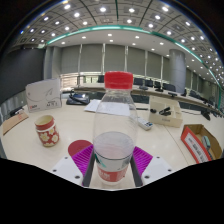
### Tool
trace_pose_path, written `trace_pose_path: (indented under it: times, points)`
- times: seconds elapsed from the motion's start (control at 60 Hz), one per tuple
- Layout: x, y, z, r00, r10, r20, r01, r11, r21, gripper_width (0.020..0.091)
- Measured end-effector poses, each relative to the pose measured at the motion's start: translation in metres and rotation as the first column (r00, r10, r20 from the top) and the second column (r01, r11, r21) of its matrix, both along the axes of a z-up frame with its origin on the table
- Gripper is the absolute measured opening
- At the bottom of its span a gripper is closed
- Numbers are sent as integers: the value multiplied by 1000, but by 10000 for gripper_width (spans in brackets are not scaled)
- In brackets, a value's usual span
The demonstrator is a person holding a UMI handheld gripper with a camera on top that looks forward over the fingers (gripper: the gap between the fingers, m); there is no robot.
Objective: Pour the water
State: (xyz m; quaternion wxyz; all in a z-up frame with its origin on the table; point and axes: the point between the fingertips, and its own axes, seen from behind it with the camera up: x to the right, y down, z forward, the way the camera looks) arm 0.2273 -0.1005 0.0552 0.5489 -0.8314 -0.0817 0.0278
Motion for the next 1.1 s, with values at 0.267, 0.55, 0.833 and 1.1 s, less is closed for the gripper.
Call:
trace_pose_path:
  times: [0.267, 0.55, 0.833, 1.1]
  points:
    - [-3, 6, 2, 1000, -14, 2, 14, 999, 36, 446]
    - [11, 16, 19, 979, -122, 167, 118, 992, 33, 382]
    - [-15, 40, 95, 719, -153, 678, 68, 986, 151, 380]
    - [-81, 68, 120, 126, -64, 990, -203, 975, 89, 381]
